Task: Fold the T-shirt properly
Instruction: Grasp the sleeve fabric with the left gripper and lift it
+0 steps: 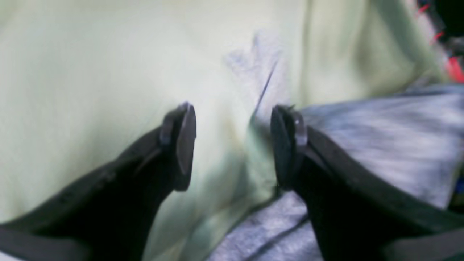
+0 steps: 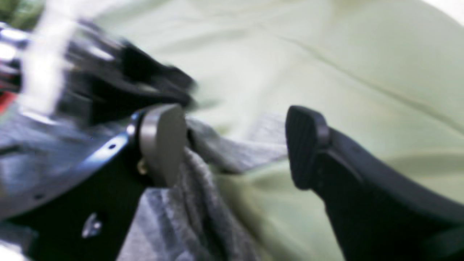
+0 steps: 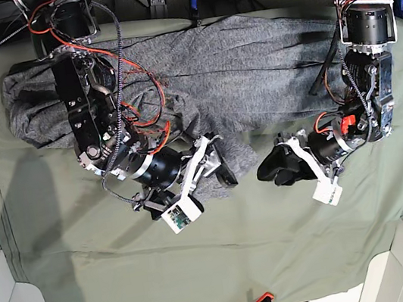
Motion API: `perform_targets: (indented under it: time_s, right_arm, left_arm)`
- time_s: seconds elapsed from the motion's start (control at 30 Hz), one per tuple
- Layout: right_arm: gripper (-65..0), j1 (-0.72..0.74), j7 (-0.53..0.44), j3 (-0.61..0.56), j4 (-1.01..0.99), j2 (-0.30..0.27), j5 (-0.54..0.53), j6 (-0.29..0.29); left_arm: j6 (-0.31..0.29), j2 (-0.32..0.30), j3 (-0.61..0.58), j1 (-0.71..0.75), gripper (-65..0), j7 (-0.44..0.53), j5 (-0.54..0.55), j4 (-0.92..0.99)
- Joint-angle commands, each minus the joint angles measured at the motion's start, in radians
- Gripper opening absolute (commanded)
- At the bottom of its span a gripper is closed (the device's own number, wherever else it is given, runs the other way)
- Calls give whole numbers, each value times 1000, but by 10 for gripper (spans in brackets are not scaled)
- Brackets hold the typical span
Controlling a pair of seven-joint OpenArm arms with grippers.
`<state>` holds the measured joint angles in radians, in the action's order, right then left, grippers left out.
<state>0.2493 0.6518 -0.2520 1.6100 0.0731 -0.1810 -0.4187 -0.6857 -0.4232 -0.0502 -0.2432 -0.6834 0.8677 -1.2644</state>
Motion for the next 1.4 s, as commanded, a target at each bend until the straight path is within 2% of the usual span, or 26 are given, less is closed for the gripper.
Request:
perform_targets:
  time_s: [0.0,0.13,0.33,0.37,0.4,0.5,0.57,0.7,0.87,1.13,1.3,1.37]
  right_arm:
    - [-213,20,-18,-1,18,4,-9,-5]
    - [-213,16,-12,-1,8,-12,-36,-5]
    - [-216,16,-28,-1,-76,-12,-35,-4]
    - [-232,15,-34,-1,-98,-12,-32,-5]
    - [-285,15,-45,-1,-120,-12,-21,-5]
    - [-538,16,-88,-1,-172,-12,10,-4]
    - [-648,16,-128,-1,-190,-11,9,-5]
    - [-647,16,-143,0,-188,-9,6,-4]
    - [-607,17,-143,-1,-188,-7,-13,-5]
    - [-602,21,-142,-1,-181,11,-48,-20]
    - [-599,27,-139,0,-114,13,-89,-34]
    - [-551,27,-139,0,-71,14,-89,-34]
  left_arm:
    - [-12,-15,27,-3,-296,17,18,-45]
    - [-12,-14,62,62,-296,4,34,-148]
    - [-12,23,-3,103,-304,6,40,-222]
    - [-12,34,-1,103,-313,6,40,-221]
    - [-12,40,2,102,-324,9,41,-221]
    - [-12,59,6,102,-326,28,41,-221]
    - [-12,78,5,105,-326,24,33,-221]
    - [-12,121,4,127,-326,26,-3,-221]
    - [-12,181,4,149,-326,34,-45,-176]
    - [-12,193,3,149,-326,93,-84,-44]
    - [-12,193,4,150,-326,98,-89,16]
    - [-12,193,3,152,-326,106,-105,29]
